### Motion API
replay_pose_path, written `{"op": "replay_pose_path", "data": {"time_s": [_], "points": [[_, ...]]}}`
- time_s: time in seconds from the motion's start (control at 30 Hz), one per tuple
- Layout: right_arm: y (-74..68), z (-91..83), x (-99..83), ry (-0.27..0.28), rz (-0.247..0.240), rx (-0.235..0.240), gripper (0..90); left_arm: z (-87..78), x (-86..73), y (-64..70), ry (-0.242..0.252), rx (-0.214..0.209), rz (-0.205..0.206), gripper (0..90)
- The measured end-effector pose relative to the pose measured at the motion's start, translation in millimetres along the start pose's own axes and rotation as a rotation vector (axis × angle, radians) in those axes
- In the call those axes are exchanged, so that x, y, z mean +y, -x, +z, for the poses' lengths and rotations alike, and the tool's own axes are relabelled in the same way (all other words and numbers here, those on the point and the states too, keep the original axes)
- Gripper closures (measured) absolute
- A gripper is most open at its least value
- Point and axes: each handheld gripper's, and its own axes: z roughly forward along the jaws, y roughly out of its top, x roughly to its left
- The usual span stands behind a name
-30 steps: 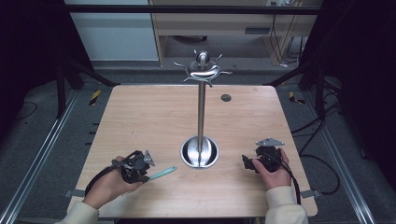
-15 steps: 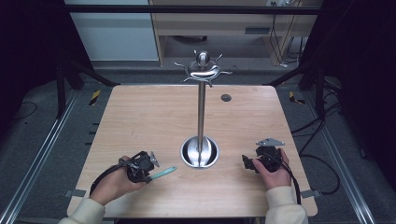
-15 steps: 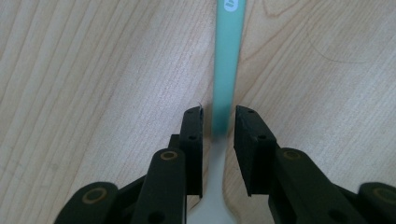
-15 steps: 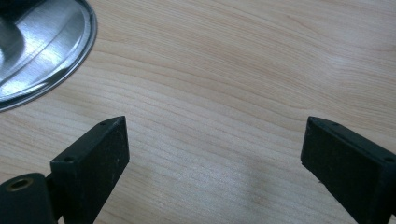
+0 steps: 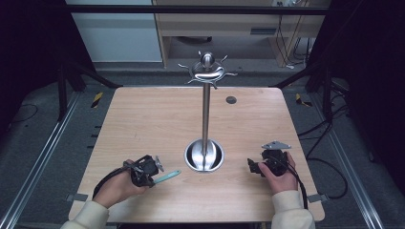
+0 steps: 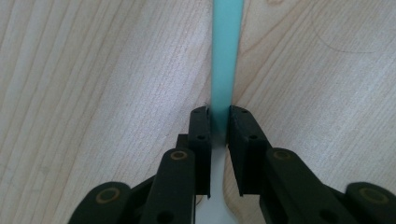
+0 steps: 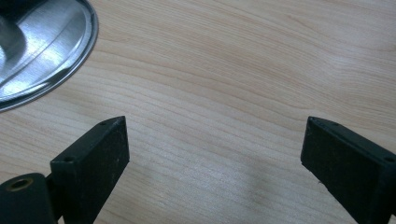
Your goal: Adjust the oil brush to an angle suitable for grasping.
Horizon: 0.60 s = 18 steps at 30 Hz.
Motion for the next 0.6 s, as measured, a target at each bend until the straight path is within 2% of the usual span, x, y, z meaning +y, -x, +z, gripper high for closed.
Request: {"op": "replay_pose_path", "data": {"time_s": [0.23, 0.37, 0.43, 0.6], "points": [[-0.2, 0.1, 0.0, 0.000, 0.000, 0.000, 8.4, 0.1, 0.0, -1.6, 0.001, -0.014, -0.002, 80.5], [0.2, 0.0, 0.0, 0.001, -0.003, -0.003, 8.5, -0.7, -1.2, -1.7, 0.007, -0.008, -0.006, 81.4], [0.5, 0.1, 0.0, 0.002, -0.005, -0.003, 8.5, -4.3, -4.6, -3.3, 0.043, -0.009, -0.025, 81.5], [-0.1, 0.2, 0.1, -0.001, -0.004, 0.002, 8.6, -11.9, -9.5, -5.1, 0.082, 0.001, -0.045, 81.6]]}}
